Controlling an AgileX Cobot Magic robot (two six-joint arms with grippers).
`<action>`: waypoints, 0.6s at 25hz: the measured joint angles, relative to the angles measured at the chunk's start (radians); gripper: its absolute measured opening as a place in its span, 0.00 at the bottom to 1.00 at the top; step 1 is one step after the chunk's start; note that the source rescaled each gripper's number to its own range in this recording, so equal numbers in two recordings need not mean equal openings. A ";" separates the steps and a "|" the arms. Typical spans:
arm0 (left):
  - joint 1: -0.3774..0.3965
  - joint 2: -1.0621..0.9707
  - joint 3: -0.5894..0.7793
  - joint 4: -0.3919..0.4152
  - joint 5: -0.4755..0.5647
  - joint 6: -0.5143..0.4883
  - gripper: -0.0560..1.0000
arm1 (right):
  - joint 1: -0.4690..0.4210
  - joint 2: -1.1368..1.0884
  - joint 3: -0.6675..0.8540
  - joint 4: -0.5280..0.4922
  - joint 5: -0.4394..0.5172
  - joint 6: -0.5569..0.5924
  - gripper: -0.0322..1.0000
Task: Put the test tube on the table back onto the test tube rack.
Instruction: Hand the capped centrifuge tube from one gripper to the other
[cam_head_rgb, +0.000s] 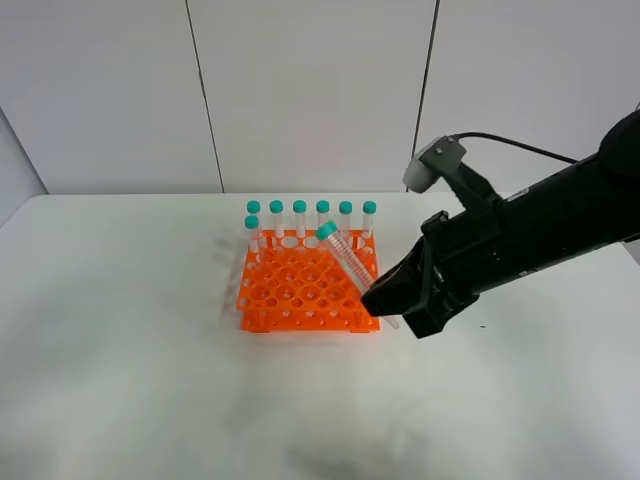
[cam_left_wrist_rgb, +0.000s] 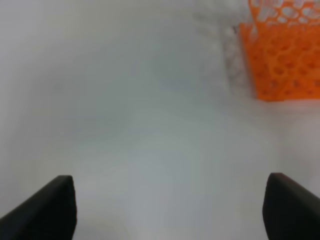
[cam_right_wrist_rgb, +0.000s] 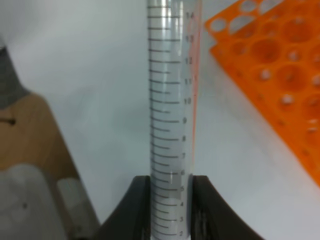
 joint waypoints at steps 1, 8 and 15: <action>0.000 0.044 -0.026 -0.021 -0.009 0.007 0.91 | 0.013 0.001 0.000 0.000 -0.010 -0.003 0.04; 0.000 0.383 -0.147 -0.345 -0.167 0.180 0.91 | 0.035 0.001 0.000 0.003 -0.041 -0.004 0.04; 0.000 0.716 -0.148 -0.816 -0.284 0.589 0.91 | 0.035 0.001 0.000 0.021 -0.042 -0.003 0.04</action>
